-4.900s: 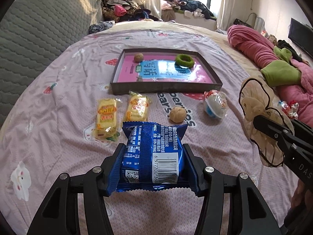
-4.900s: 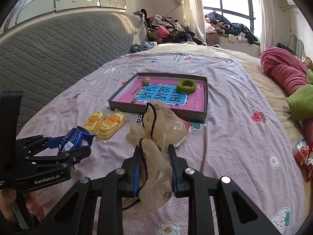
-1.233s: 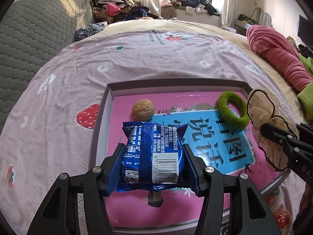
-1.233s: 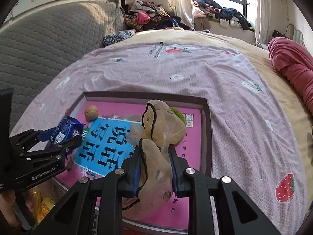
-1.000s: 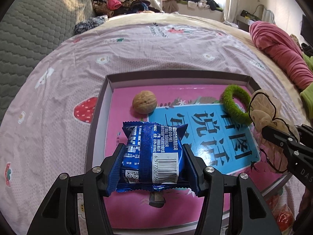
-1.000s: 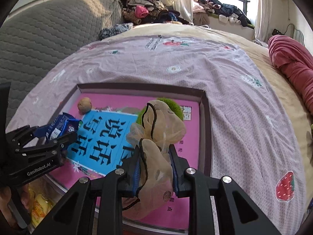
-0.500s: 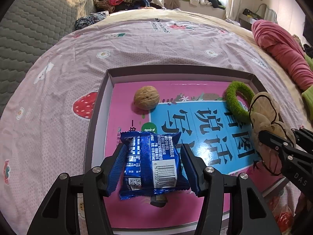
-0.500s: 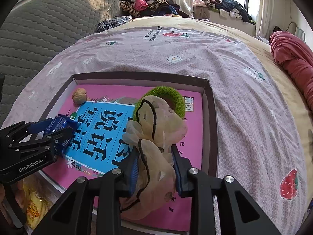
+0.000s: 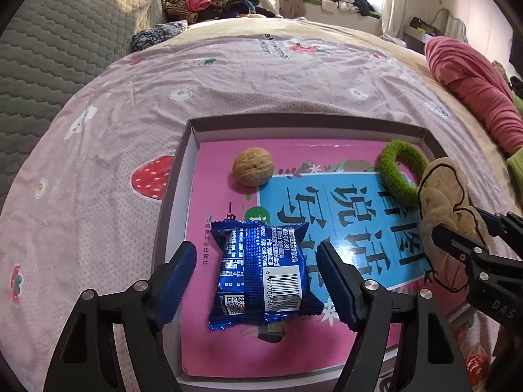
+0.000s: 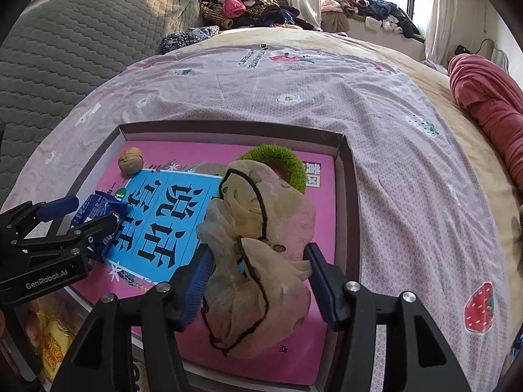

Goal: Organize objects
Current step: 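Lower both items onto the pink book and open both tools, then withdraw both tools from the tray toward the yellow packets and egg candy, then grasp a yellow rice-cake packet with the left tool while the right tool grasps the egg candy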

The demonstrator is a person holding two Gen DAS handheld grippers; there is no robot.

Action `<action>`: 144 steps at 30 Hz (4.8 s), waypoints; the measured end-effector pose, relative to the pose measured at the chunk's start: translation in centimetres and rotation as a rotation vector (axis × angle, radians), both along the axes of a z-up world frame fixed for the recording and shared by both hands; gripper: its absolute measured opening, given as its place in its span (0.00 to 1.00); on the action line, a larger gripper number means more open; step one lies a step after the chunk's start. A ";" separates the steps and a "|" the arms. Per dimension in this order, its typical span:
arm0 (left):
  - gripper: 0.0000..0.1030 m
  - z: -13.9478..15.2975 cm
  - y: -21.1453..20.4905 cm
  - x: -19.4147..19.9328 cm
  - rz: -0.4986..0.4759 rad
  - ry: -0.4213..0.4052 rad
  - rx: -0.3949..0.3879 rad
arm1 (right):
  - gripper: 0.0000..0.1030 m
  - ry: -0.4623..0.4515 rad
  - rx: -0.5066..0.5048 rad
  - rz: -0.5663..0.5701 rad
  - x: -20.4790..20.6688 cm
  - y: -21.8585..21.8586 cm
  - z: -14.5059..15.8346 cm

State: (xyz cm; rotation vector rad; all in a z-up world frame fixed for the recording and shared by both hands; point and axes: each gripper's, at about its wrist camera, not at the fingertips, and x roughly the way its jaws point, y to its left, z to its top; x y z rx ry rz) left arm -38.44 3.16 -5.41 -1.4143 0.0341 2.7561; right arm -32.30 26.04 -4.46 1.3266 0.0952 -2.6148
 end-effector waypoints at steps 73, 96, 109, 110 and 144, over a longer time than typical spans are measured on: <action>1.00 9.1 -8.1 21.8 0.110 0.113 0.006 | 0.92 0.273 0.127 -0.065 22.0 -1.4 12.8; 1.00 6.0 -7.8 23.3 0.108 0.055 -0.010 | 0.92 0.200 0.161 -0.075 23.6 -0.5 8.9; 1.00 3.1 -7.3 22.3 0.113 0.026 -0.030 | 0.92 0.153 0.180 -0.044 22.3 -1.9 5.7; 1.00 2.9 -7.3 22.1 0.114 0.024 -0.030 | 0.92 0.147 0.181 -0.044 22.2 -1.9 5.4; 1.00 -2.4 -7.5 16.9 0.141 -0.072 -0.042 | 0.75 0.031 0.138 -0.080 14.7 -1.8 -1.8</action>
